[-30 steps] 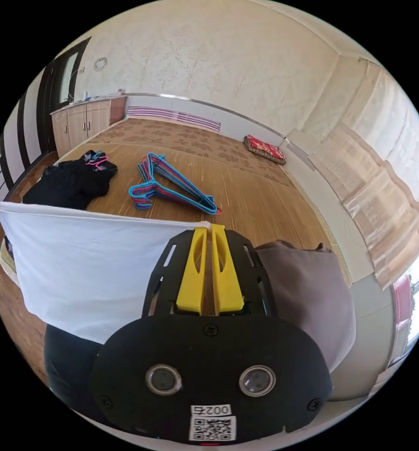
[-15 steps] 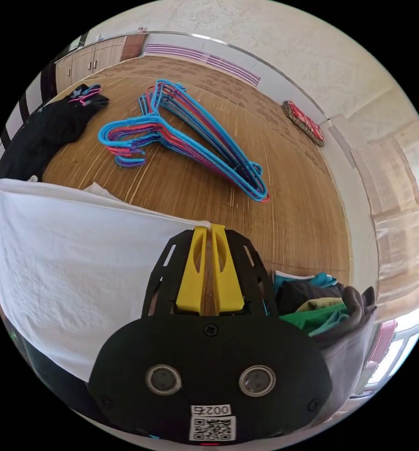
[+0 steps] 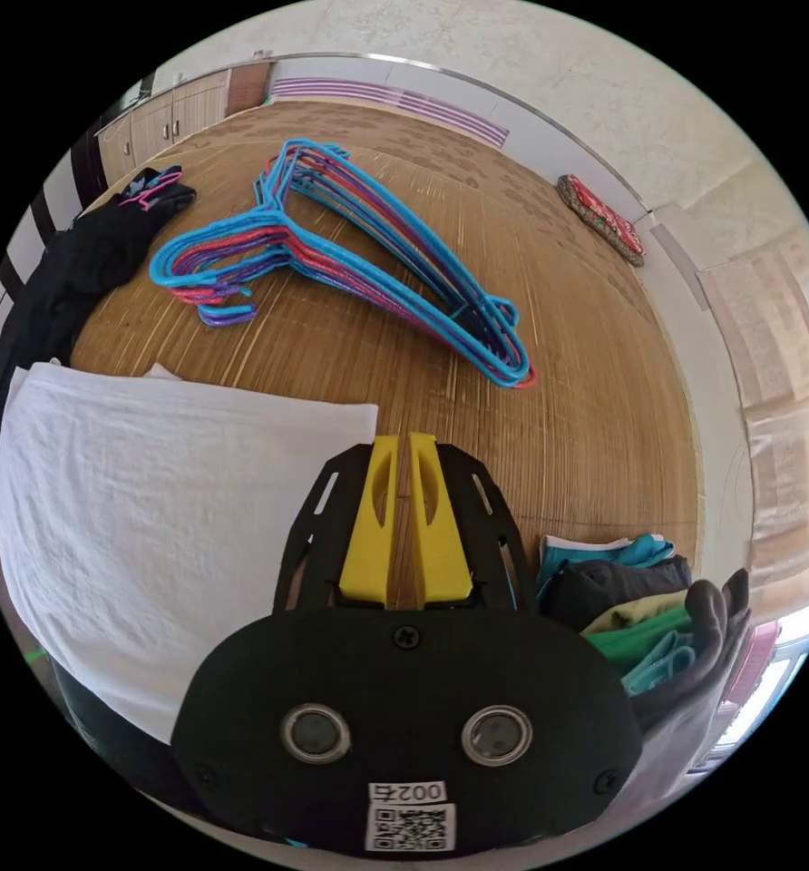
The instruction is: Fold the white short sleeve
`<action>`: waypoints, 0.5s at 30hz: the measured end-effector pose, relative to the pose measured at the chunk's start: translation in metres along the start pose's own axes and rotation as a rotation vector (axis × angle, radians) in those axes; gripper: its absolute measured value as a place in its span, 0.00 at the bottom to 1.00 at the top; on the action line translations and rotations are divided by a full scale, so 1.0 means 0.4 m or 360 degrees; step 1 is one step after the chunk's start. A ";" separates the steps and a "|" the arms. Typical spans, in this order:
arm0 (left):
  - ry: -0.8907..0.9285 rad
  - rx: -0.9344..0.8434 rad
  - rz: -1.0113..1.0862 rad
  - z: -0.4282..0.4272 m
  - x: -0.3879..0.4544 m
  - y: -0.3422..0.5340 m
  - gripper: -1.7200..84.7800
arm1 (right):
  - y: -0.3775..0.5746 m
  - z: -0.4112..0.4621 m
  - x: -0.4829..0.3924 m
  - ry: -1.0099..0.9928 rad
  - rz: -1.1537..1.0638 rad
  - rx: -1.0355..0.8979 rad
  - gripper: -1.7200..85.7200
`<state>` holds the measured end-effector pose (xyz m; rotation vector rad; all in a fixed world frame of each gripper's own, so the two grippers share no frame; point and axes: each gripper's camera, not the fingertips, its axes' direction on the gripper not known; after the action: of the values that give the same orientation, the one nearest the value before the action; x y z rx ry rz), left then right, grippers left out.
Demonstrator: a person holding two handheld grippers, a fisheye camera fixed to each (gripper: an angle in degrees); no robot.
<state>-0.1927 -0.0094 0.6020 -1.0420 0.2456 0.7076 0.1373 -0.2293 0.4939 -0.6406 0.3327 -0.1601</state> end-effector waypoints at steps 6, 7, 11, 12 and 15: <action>0.0101 0.0105 0.0024 -0.046 -0.015 0.072 0.01 | 0.072 -0.110 -0.028 0.0011 -0.0072 0.0238 0.02; 0.0134 0.0123 0.0048 -0.056 -0.012 0.093 0.02 | 0.095 -0.132 -0.038 -0.0017 -0.0116 0.0266 0.02; 0.0290 0.0165 0.0172 -0.078 0.008 0.182 0.07 | 0.204 -0.199 -0.075 -0.0155 -0.0290 0.0335 0.03; 0.0317 0.0163 0.0197 -0.078 0.013 0.195 0.07 | 0.222 -0.206 -0.081 -0.0184 -0.0321 0.0333 0.03; 0.0417 0.0144 0.0300 -0.069 0.034 0.265 0.10 | 0.316 -0.226 -0.111 -0.0319 -0.0502 0.0298 0.05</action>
<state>-0.2464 0.0055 0.5068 -1.0326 0.6038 0.7215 0.0697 -0.1687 0.3603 -0.5148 0.0206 -0.4205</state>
